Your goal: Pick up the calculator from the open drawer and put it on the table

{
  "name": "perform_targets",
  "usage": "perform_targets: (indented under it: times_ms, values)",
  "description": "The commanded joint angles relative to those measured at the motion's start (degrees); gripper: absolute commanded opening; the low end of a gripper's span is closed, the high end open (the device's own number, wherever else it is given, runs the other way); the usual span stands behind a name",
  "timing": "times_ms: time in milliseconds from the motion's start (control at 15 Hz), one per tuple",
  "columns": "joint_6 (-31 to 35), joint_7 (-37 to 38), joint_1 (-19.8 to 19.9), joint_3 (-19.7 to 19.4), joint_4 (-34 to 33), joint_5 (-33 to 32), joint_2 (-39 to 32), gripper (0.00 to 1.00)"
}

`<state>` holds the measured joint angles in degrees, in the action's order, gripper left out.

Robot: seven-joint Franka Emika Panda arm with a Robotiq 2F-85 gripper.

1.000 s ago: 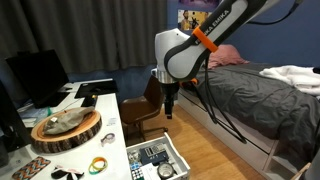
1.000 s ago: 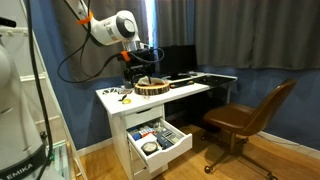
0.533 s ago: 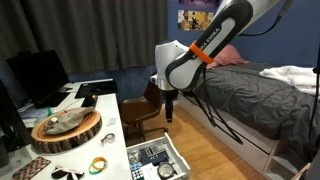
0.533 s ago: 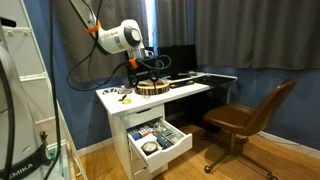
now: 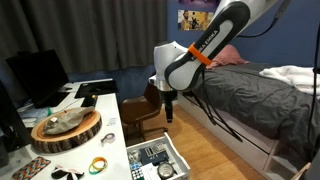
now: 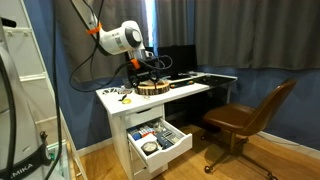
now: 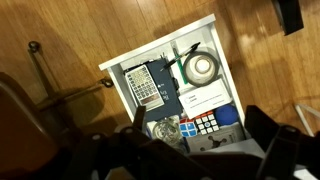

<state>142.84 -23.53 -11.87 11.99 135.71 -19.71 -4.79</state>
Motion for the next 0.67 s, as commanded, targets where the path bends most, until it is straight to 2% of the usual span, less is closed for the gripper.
perform_targets:
  times_ms: [0,133,400,600]
  values:
    - [3.6,-7.2,0.4,-0.2,-4.8,-4.4,-8.5,1.0]
    - [7.3,-10.6,0.8,-0.5,-6.8,-6.5,-13.4,1.0]
    - [13.3,-17.5,2.0,-0.4,-11.5,-6.6,-23.6,1.0]
    - [16.0,-20.0,1.8,-2.1,-15.9,-8.0,-30.5,1.0]
